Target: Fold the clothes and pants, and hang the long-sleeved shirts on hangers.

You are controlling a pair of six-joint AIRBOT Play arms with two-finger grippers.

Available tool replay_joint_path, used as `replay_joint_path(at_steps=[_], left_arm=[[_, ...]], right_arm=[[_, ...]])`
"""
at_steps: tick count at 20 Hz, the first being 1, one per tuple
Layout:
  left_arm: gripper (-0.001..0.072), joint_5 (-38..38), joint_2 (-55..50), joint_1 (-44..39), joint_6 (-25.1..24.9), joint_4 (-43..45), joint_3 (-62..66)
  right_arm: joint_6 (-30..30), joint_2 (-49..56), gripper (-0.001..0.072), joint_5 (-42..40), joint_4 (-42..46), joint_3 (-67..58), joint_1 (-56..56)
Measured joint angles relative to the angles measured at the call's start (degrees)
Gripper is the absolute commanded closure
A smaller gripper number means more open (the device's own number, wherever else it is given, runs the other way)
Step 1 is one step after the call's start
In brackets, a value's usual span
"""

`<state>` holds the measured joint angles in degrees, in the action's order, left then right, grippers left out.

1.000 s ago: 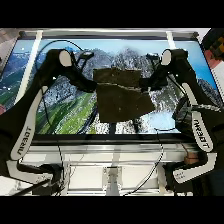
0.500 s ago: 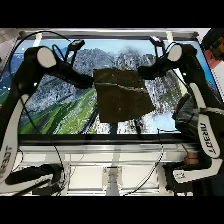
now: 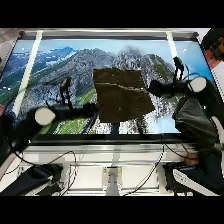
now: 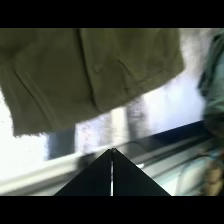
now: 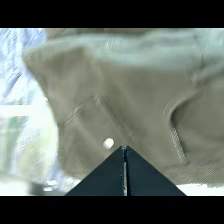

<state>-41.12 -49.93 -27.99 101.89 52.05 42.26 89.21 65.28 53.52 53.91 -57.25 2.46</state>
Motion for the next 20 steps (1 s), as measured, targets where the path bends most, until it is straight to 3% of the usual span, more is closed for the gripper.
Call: replay_joint_path(at_steps=[5,9,12,13,14,15,16,17,18,20], left_arm=[[0.0690,14.64,2.32,-10.82,8.48,-3.91,-9.64],[0.0690,29.35,0.17,-18.80,22.62,-4.76,-15.23],[0.0689,38.10,-3.54,-22.93,30.51,-5.27,-18.34],[0.0688,40.35,-4.92,-23.63,32.17,-5.55,-18.88],[0.0687,42.60,-6.25,-24.13,33.42,-5.70,-19.26],[0.0662,44.83,-7.61,-24.52,34.75,-5.73,-19.56],[0.0512,46.75,-8.92,-24.79,36.04,-5.84,-19.78],[0.0235,48.06,-9.97,-24.96,37.18,-5.84,-19.91],[0.0018,49.11,-10.99,-25.14,38.23,-5.86,-20.02],[0.0017,50.64,-12.68,-25.29,40.70,-5.90,-20.15]], right_arm=[[-0.04,-4.74,0.0679,-4.94,-9.70,12.72,-0.52],[-0.11,-9.01,0.0679,-10.84,-18.86,24.35,-0.59],[-1.55,-12.11,0.0674,-14.88,-22.73,31.43,-0.59],[-2.10,-12.66,0.0644,-15.61,-22.80,32.70,-0.59],[-2.58,-13.09,0.0490,-16.28,-22.67,33.66,-0.59],[-2.95,-13.35,0.0261,-16.87,-22.32,34.34,-0.59],[-3.17,-13.57,0.0141,-17.49,-21.94,34.82,-0.59],[-3.39,-13.73,0.0142,-18.10,-21.62,35.17,-0.59],[-3.52,-13.81,0.0142,-18.93,-21.31,35.43,-0.59],[-3.72,-13.94,0.0141,-21.05,-20.98,35.76,-0.59]])
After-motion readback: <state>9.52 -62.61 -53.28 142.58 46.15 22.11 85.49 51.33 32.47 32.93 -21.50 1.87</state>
